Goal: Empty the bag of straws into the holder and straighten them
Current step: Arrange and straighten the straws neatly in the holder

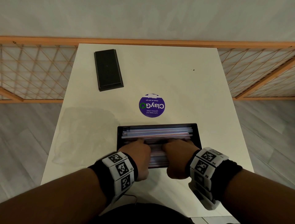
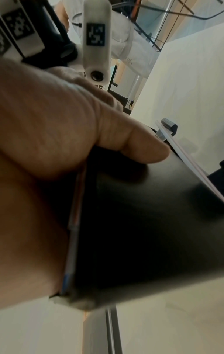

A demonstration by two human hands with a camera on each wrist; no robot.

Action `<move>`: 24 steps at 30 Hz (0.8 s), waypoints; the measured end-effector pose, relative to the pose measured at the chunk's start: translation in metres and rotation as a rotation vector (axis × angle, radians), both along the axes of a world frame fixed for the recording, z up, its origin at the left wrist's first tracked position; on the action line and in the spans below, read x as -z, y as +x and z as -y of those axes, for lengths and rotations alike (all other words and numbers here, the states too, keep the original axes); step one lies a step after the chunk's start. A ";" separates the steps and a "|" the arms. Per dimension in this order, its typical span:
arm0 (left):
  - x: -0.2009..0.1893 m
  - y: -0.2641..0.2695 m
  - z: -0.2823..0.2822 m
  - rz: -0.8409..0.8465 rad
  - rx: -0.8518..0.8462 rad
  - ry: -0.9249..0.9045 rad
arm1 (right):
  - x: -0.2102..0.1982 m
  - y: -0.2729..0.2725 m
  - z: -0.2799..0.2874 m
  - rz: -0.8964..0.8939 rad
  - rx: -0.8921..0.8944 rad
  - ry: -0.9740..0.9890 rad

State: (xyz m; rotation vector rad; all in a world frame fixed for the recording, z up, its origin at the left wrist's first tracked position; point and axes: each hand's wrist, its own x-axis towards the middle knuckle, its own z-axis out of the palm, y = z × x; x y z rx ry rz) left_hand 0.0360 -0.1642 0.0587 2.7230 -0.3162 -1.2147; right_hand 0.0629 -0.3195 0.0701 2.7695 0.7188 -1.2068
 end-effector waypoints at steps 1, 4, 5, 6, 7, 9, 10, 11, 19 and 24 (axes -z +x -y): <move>-0.001 0.000 0.000 -0.002 0.000 0.003 | 0.000 0.000 0.000 -0.005 0.001 -0.002; -0.002 0.000 0.001 0.003 0.021 0.013 | 0.000 0.000 0.000 -0.014 -0.001 -0.009; -0.002 0.000 0.001 0.007 0.031 0.017 | 0.000 0.000 -0.001 -0.008 -0.007 -0.010; -0.003 0.001 0.001 0.008 0.040 0.022 | 0.000 0.000 -0.001 -0.006 -0.011 -0.009; -0.004 0.001 0.001 0.004 0.048 0.027 | 0.000 0.000 0.000 -0.014 -0.008 -0.009; -0.004 0.001 0.000 -0.007 0.056 0.034 | 0.000 0.000 0.000 -0.038 0.004 -0.014; -0.004 0.000 0.001 -0.004 0.054 0.034 | 0.000 -0.001 -0.001 -0.041 0.005 -0.015; -0.004 -0.001 0.001 0.006 0.054 0.040 | 0.000 -0.001 -0.001 -0.040 0.000 -0.018; -0.005 0.000 0.002 0.003 0.048 0.041 | 0.000 0.000 0.000 -0.024 -0.034 -0.032; -0.008 -0.001 0.003 0.039 0.058 0.033 | -0.003 -0.001 0.002 -0.026 0.022 0.025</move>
